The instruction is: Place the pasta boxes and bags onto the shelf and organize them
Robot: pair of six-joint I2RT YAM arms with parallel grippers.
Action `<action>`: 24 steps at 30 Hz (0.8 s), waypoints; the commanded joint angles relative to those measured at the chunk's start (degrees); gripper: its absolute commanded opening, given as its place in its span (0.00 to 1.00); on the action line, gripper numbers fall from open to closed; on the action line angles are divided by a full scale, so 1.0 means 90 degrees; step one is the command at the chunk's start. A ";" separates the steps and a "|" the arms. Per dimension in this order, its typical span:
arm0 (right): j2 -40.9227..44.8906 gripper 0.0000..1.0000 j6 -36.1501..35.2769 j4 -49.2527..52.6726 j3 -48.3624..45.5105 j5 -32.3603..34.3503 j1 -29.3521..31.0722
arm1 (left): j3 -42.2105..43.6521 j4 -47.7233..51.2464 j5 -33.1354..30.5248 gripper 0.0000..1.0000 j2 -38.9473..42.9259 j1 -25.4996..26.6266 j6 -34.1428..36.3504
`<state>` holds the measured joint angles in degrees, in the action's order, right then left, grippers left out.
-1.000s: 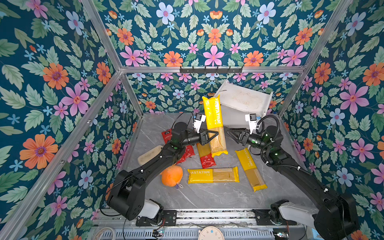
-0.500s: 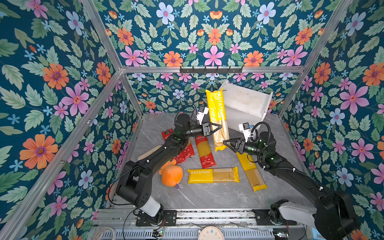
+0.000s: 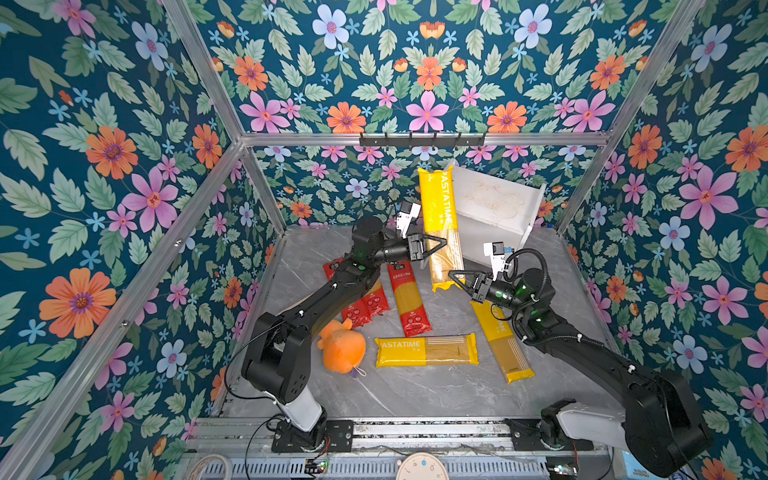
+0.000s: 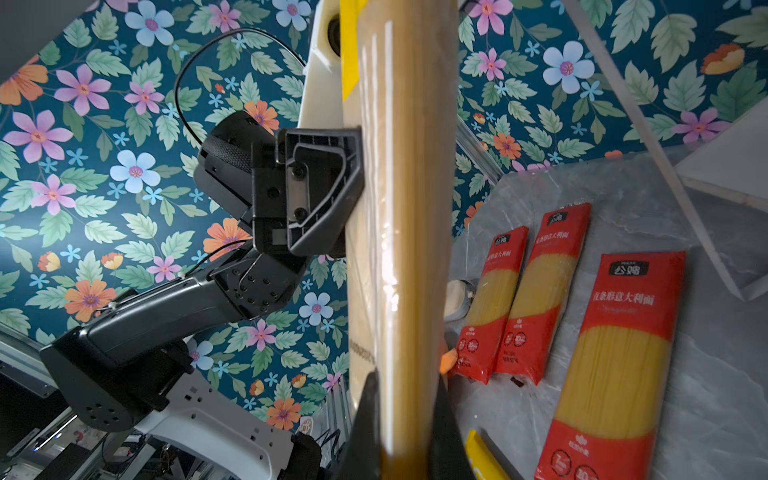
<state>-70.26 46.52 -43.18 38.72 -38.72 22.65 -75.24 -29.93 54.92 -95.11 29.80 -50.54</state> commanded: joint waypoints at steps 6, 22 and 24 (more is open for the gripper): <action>0.0173 0.00 0.0902 -0.0734 0.0215 0.1703 -0.0009 | -0.0609 -0.0560 0.0056 0.60 -0.0260 -0.0254 -0.0353; -0.0278 0.00 0.1898 0.2350 0.2467 0.3277 0.0130 | 0.1504 -0.0795 -0.0643 0.70 0.0753 -0.0901 -0.0281; -0.0487 0.00 0.2087 0.2687 0.2841 0.3311 0.0132 | 0.1700 -0.0482 -0.0763 0.70 0.0899 -0.0928 -0.0048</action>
<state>-73.36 63.57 -17.50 60.88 -11.60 23.83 -61.45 -35.44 50.26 -88.53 21.74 -54.43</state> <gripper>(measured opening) 0.120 0.703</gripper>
